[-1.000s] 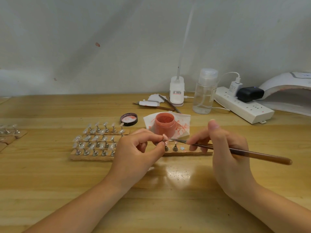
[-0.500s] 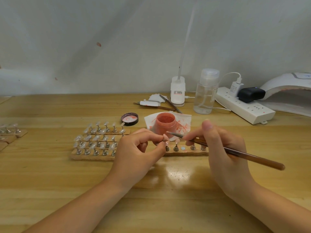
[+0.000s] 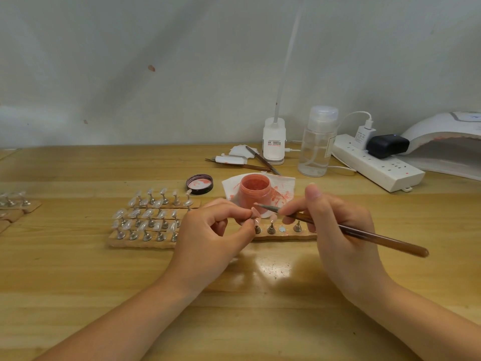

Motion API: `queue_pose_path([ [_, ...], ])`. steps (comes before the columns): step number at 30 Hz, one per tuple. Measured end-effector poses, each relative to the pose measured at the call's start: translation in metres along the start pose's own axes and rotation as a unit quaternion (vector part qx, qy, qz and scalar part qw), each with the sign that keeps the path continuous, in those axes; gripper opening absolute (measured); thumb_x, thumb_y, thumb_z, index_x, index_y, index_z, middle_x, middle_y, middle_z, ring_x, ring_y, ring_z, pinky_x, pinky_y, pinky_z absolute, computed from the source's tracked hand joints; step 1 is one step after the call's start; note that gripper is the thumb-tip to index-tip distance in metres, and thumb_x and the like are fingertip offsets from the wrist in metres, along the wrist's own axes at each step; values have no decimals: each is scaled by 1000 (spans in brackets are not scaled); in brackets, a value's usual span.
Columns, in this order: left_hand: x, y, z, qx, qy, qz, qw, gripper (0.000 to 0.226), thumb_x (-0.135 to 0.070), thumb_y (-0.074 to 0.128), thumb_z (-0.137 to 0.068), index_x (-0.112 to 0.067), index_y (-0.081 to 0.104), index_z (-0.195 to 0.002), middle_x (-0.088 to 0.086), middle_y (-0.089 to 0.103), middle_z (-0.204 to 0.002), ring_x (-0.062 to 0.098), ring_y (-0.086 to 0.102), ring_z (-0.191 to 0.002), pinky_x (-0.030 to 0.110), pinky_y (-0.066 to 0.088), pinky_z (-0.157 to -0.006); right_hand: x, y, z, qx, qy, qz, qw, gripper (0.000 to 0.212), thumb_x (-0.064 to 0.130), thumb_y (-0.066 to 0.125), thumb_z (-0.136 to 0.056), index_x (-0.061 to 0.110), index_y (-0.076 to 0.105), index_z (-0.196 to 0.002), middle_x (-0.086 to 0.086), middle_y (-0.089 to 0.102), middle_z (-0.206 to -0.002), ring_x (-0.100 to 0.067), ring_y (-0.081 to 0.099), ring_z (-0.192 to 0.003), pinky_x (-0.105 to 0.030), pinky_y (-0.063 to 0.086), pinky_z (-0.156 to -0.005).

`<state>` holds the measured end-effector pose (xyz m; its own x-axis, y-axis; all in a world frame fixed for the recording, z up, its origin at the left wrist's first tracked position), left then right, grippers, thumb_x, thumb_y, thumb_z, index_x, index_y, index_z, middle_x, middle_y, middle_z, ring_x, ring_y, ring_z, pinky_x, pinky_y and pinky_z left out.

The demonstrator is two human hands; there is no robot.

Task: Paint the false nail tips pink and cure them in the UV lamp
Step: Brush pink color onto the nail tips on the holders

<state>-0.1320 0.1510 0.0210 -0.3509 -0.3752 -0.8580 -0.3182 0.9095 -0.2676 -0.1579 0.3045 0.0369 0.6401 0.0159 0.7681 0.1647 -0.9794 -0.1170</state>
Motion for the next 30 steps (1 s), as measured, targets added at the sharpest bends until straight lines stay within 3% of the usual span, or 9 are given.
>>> queue_pose_path([
  [4,0,0,0,-1,4,-2,1000,19,-15,69,-68,-34,70,-69,-13,63,-68,5,36,-54,16,30,-50,-3,-6,2,-12,24,-26,999,45,37,39,-88,16,67,-60,2,66,-60,-1,59,-56,-5,40,-58],
  [8,0,0,0,-3,6,-6,1000,25,-9,71,-69,-34,70,-69,-13,63,-68,8,35,-54,17,31,-51,-2,-9,1,-33,26,-40,998,46,36,37,-88,16,65,-58,7,64,-55,-1,58,-53,-5,40,-56],
  [12,-1,1,0,-1,6,-6,1000,17,-14,69,-67,-30,71,-70,-11,63,-68,10,37,-55,17,31,-51,0,-1,-1,-1,20,-24,1000,40,26,44,-93,11,68,-64,7,65,-60,5,56,-56,-2,37,-56],
  [14,-1,0,0,-4,9,-5,1000,18,-13,70,-67,-31,70,-69,-12,62,-68,10,36,-55,18,31,-51,-1,0,0,6,22,-24,999,41,31,48,-92,12,68,-62,5,65,-60,3,57,-55,-3,37,-56],
  [18,-1,0,0,1,12,-3,1000,18,-14,70,-68,-32,70,-69,-14,63,-67,8,35,-54,20,32,-51,-1,-7,2,-18,27,-43,999,49,37,36,-88,14,65,-56,8,64,-54,-1,57,-51,-4,39,-54],
  [25,1,0,0,9,10,-10,1000,13,-14,69,-68,-26,72,-73,-8,64,-70,10,36,-56,17,32,-52,0,-1,-1,-6,14,-26,1000,39,23,43,-93,12,67,-65,12,64,-58,6,55,-54,-2,36,-54],
  [30,0,0,0,4,18,-3,1000,18,-13,70,-69,-31,71,-70,-12,64,-69,10,36,-55,20,34,-53,0,-6,2,-5,25,-41,999,48,34,41,-91,12,65,-57,8,63,-53,1,56,-50,-4,39,-53],
])
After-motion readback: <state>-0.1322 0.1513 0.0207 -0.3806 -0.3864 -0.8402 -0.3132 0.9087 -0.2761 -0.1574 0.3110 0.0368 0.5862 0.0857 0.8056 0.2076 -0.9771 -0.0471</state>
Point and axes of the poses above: each hand's wrist, its own z-axis away from the middle knuckle, its own y-axis out of the palm, x = y × z, the point moved 6 cm from there along -z, towards the middle knuckle
